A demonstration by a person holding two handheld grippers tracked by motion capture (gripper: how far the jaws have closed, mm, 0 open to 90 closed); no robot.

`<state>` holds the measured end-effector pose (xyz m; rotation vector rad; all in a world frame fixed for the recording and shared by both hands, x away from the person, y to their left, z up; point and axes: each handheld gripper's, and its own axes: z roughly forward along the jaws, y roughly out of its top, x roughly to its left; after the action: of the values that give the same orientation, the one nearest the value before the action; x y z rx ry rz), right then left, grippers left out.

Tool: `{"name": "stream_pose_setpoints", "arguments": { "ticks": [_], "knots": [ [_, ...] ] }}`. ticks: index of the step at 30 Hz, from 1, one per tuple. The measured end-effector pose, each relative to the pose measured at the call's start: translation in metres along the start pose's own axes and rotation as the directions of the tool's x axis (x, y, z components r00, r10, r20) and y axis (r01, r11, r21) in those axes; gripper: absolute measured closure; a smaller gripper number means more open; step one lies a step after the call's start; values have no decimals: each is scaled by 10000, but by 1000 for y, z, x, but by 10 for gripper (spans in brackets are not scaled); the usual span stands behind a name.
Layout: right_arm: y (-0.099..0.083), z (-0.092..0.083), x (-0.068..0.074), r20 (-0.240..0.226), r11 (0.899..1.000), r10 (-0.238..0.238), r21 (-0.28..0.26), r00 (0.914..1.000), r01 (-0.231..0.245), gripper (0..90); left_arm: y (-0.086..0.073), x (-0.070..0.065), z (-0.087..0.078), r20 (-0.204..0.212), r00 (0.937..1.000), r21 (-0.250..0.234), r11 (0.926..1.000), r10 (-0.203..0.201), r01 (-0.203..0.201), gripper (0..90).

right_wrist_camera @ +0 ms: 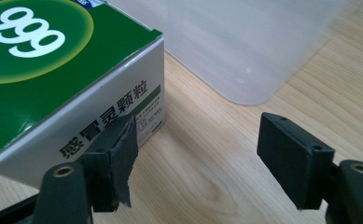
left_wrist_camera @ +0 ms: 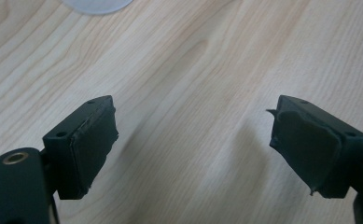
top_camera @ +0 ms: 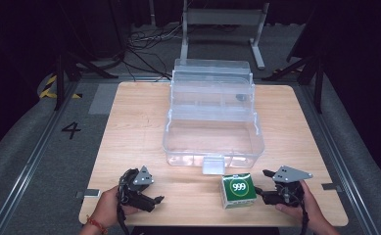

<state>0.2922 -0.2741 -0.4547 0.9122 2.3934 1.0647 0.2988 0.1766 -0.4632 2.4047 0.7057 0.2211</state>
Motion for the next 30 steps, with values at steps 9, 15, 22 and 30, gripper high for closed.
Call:
{"name": "stream_pose_setpoints", "arguments": {
  "ticks": [9,15,22,30],
  "knots": [
    [19,9,25,-229,9974,-716,68,9972,718,294,28,-28,1,485,9948,102,9958,899,-905,154],
    [30,14,34,-330,9957,-922,57,9952,925,297,50,-43,3,703,9859,-69,9884,1518,-1517,156],
    [40,20,40,-578,9925,-1223,-28,9908,1223,296,66,-57,8,834,9750,102,9782,2061,-2076,156],
    [47,27,46,-707,9897,-1431,-29,9872,1433,299,83,-63,11,1148,9658,8,9722,2327,-2343,151]
  ]
}}
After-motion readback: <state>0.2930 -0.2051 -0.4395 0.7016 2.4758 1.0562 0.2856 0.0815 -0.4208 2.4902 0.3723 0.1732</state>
